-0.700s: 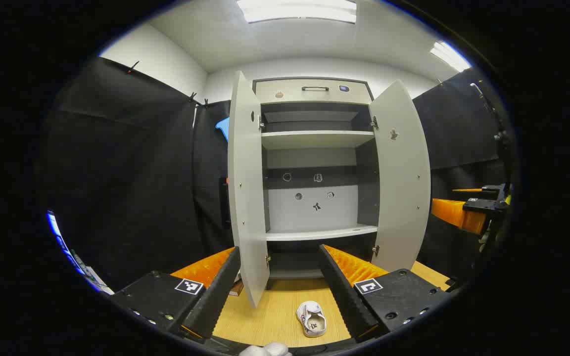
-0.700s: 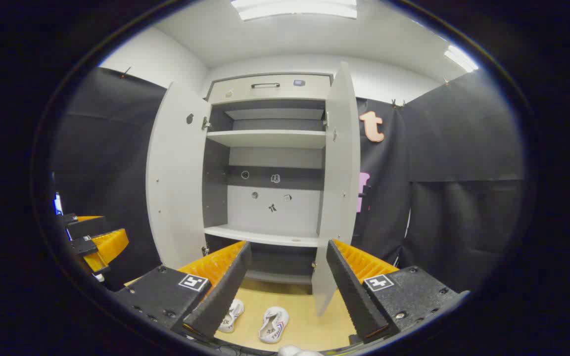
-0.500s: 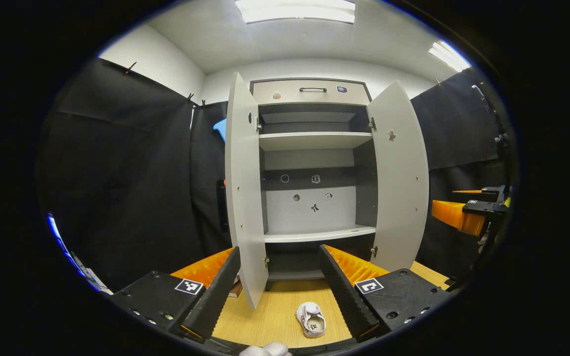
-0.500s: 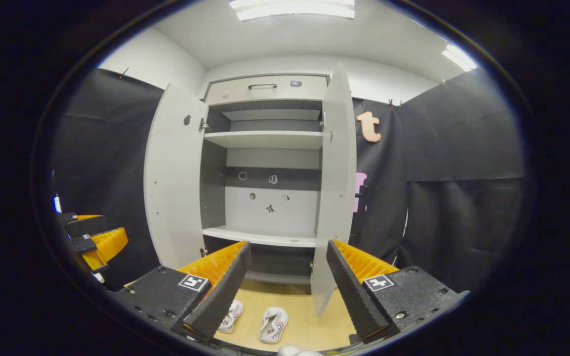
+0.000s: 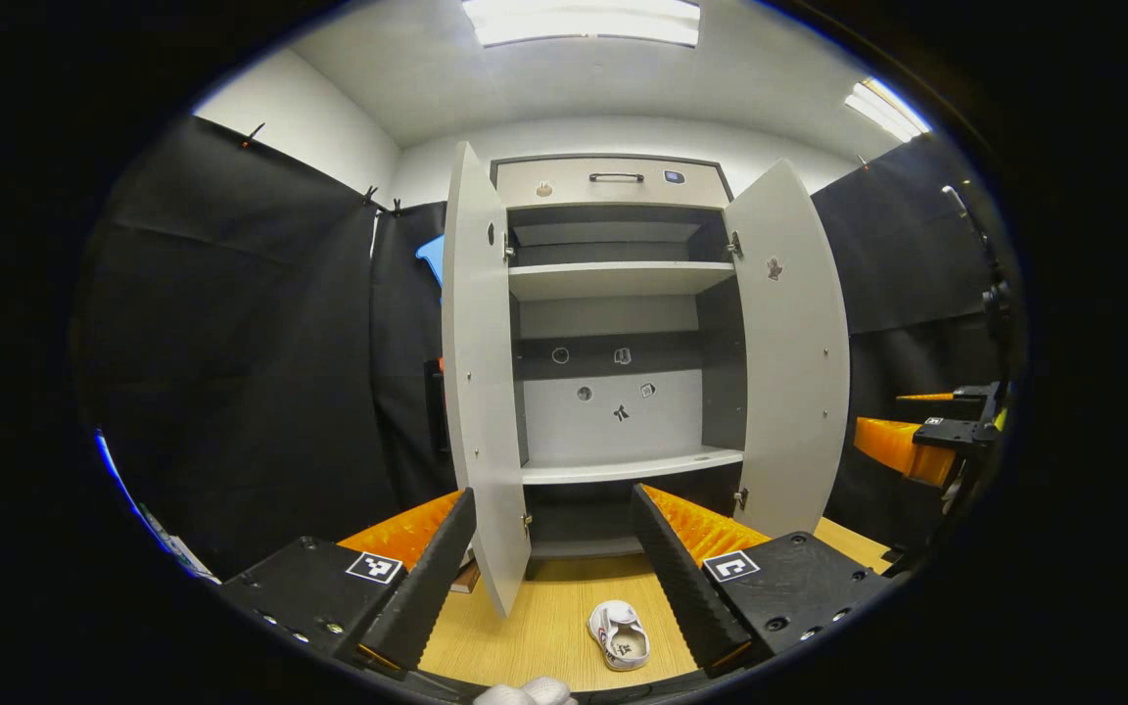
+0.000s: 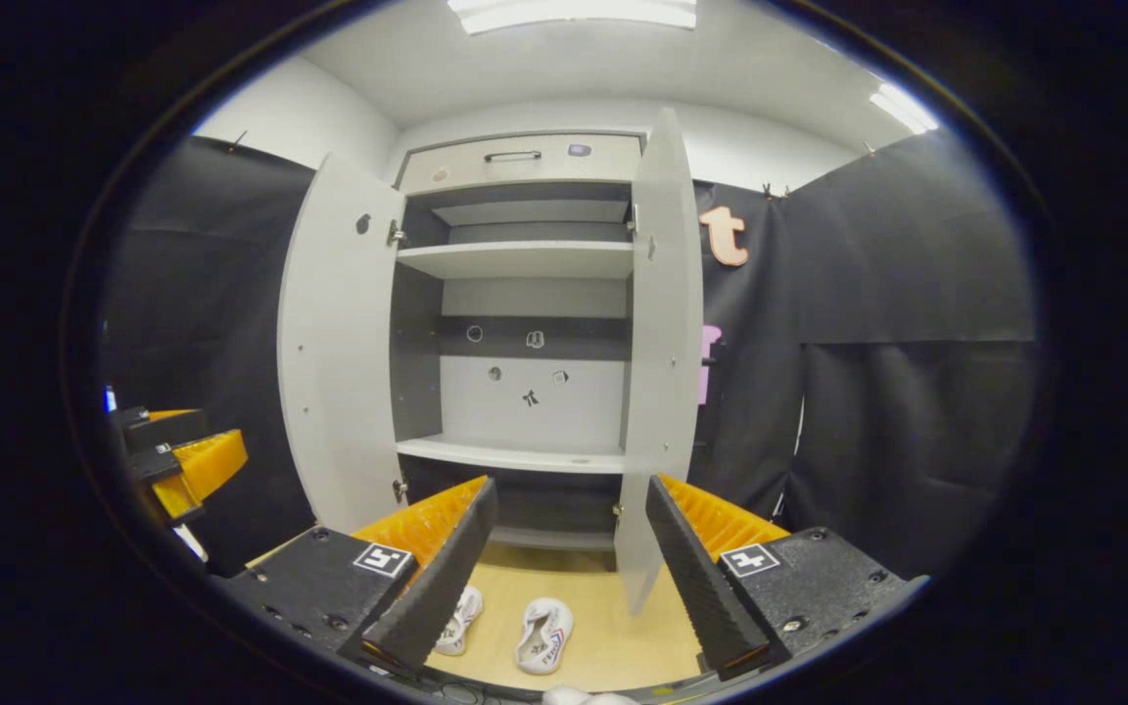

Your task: Grab one shoe with the right hand and put it into the shoe cabinet, grab the other shoe with the left hand and put it into the shoe cabinet; then close the right door with the right hand and the left door with the left hand.

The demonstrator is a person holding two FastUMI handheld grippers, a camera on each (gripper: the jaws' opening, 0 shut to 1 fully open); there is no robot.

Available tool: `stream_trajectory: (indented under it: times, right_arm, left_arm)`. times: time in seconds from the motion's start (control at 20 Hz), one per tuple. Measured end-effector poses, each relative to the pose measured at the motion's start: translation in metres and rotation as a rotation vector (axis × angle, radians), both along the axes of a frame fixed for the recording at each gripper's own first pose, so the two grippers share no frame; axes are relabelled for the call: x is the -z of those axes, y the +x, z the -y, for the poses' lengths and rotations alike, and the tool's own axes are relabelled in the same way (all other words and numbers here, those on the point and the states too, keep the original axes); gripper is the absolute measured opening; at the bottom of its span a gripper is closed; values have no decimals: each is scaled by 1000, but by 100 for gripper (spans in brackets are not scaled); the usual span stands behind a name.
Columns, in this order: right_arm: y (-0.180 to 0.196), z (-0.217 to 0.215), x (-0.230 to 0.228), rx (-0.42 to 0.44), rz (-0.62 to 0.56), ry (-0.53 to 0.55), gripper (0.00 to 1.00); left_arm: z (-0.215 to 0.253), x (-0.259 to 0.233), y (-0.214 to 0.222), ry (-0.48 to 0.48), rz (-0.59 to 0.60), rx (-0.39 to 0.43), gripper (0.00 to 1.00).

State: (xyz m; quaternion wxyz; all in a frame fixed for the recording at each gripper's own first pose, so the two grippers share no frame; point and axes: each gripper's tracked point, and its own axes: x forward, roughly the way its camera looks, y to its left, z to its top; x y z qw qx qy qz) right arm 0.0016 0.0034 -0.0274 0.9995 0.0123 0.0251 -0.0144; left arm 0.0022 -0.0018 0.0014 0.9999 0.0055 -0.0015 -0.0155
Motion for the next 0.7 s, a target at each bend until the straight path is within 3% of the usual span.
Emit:
stream_trajectory:
  times: [0.2, 0.45, 0.65, 0.7]
  right_arm:
    - [3, -14, 64, -2, -124, 34, 99]
    - [10, -46, 198, -62, -397, 105, 96]
    - [27, -72, 294, -102, -585, 165, 88]
    - [34, -75, 314, -106, -628, 167, 82]
  left_arm:
    - [-1, 1, 0, 7, -9, 5, 95]
    - [-4, 5, -4, 15, -33, -4, 95]
    - [-8, 10, -10, 16, -69, -27, 96]
    - [-10, 10, -12, 19, -73, -37, 95]
